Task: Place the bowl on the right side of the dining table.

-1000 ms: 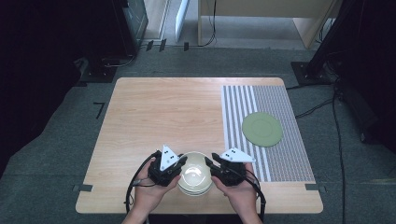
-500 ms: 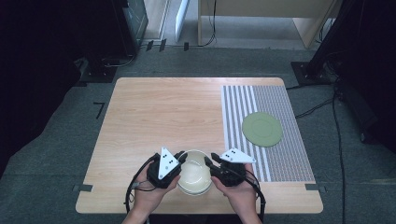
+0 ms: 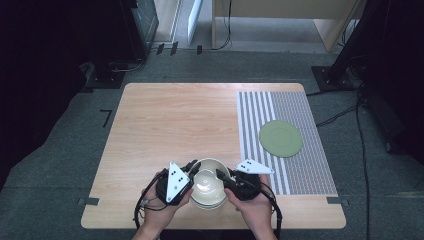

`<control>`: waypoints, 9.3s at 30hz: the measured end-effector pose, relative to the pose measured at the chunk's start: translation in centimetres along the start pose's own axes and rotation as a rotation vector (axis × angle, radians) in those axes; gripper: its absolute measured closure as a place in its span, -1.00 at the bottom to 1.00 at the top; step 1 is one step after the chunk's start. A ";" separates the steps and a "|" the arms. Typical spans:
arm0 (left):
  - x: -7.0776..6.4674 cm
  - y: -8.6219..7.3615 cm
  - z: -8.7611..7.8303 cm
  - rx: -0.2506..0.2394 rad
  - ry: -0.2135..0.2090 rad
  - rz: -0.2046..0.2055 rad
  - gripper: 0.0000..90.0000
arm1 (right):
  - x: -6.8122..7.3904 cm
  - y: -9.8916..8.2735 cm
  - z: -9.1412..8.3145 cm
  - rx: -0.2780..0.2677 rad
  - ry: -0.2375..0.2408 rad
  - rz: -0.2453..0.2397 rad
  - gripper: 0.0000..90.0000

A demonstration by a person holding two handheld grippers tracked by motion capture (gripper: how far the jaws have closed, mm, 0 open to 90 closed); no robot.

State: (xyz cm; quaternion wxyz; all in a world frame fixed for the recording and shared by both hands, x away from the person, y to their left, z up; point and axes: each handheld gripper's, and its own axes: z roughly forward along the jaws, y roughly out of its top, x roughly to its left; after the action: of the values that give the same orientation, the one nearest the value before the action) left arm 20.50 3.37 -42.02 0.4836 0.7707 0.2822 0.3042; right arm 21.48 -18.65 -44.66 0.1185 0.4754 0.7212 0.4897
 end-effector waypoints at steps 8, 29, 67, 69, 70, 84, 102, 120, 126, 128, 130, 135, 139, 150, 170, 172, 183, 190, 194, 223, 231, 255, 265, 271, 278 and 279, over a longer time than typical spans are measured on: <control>-0.3 0.1 -0.5 -0.036 0.016 0.026 0.86 | 0.4 0.0 -0.1 -0.009 -0.027 0.006 0.85; 1.9 0.4 -2.3 -0.136 -0.077 -0.223 0.24 | 1.8 0.7 -1.1 -0.103 -0.142 -0.107 0.88; 10.6 -4.1 -4.7 0.000 0.065 -0.452 -1.00 | -0.1 2.4 -2.7 -0.174 -0.176 -0.083 0.87; 10.9 -4.6 -4.7 0.015 0.079 -0.454 -1.00 | -0.2 2.5 -2.8 -0.178 -0.179 -0.089 0.87; 11.0 -4.9 -4.6 0.026 0.090 -0.450 -1.00 | -0.2 2.5 -2.8 -0.179 -0.181 -0.091 0.88; 13.0 -10.3 -2.9 0.206 0.168 -0.511 -1.00 | -1.8 2.6 -3.3 -0.178 -0.203 -0.061 0.87; 13.8 -13.9 -1.4 0.396 0.254 -0.464 -1.00 | -4.1 2.6 -4.0 -0.192 -0.251 -0.021 0.87; 13.3 -14.0 -0.8 0.462 0.285 -0.412 -1.00 | -5.9 2.7 -5.1 -0.214 -0.294 0.021 0.87; 13.3 -14.0 -0.8 0.462 0.285 -0.412 -1.00 | -6.3 2.8 -5.5 -0.221 -0.304 0.031 0.87; 13.3 -14.0 -0.8 0.462 0.285 -0.412 -1.00 | -6.5 2.8 -5.6 -0.223 -0.308 0.033 0.87; 13.3 -14.0 -0.7 0.462 0.287 -0.413 -1.00 | -6.6 2.8 -5.6 -0.226 -0.313 0.037 0.87; 13.3 -13.9 -0.7 0.462 0.289 -0.415 -1.00 | -7.2 2.8 -6.0 -0.231 -0.329 0.047 0.87; 13.3 -13.9 -0.7 0.462 0.289 -0.415 -1.00 | -7.7 2.9 -6.3 -0.237 -0.342 0.059 0.87; 13.3 -13.9 -0.7 0.462 0.291 -0.416 -1.00 | -9.2 3.1 -7.2 -0.248 -0.383 0.071 0.87; 13.3 -13.9 -0.7 0.463 0.292 -0.416 -1.00 | -12.3 4.2 -7.6 -0.236 -0.448 0.088 0.87; 13.3 -13.9 -0.7 0.462 0.292 -0.417 -1.00 | -12.7 4.3 -7.6 -0.237 -0.451 0.095 0.87; 13.3 -13.9 -0.7 0.463 0.292 -0.417 -1.00 | -14.6 4.4 -7.2 -0.221 -0.482 0.139 0.87; 13.3 -13.9 -0.7 0.463 0.293 -0.417 -1.00 | -15.9 4.2 -6.6 -0.203 -0.505 0.161 0.87; 13.3 -13.9 -0.7 0.463 0.292 -0.417 -1.00 | -16.5 4.0 -6.5 -0.196 -0.513 0.177 0.87; 13.3 -13.9 -0.7 0.462 0.293 -0.417 -1.00 | -21.3 3.9 -4.4 -0.106 -0.575 0.307 0.87; 13.3 -13.9 -0.7 0.463 0.292 -0.417 -1.00 | -22.3 4.0 -3.9 -0.079 -0.579 0.342 0.87; 13.3 -13.9 -0.6 0.462 0.291 -0.417 -1.00 | -24.8 5.1 -2.4 0.096 -0.572 0.460 0.87; 13.3 -13.9 -0.6 0.461 0.290 -0.416 -1.00 | -26.7 5.9 -2.0 0.213 -0.526 0.563 0.87; 13.3 -13.9 -0.6 0.461 0.291 -0.416 -1.00 | -27.5 6.0 -1.9 0.233 -0.520 0.608 0.87; 13.3 -13.9 -0.6 0.461 0.290 -0.416 -1.00 | -27.8 6.1 -1.7 0.254 -0.528 0.620 0.87; 13.3 -13.9 -0.6 0.461 0.291 -0.416 -1.00 | -27.9 6.1 -1.7 0.256 -0.528 0.621 0.87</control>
State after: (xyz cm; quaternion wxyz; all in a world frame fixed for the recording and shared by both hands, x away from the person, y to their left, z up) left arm 26.78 18.58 -51.97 0.3031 0.7342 0.5608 0.2337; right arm 38.39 -41.58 -47.04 0.0858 0.7899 0.5437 0.2702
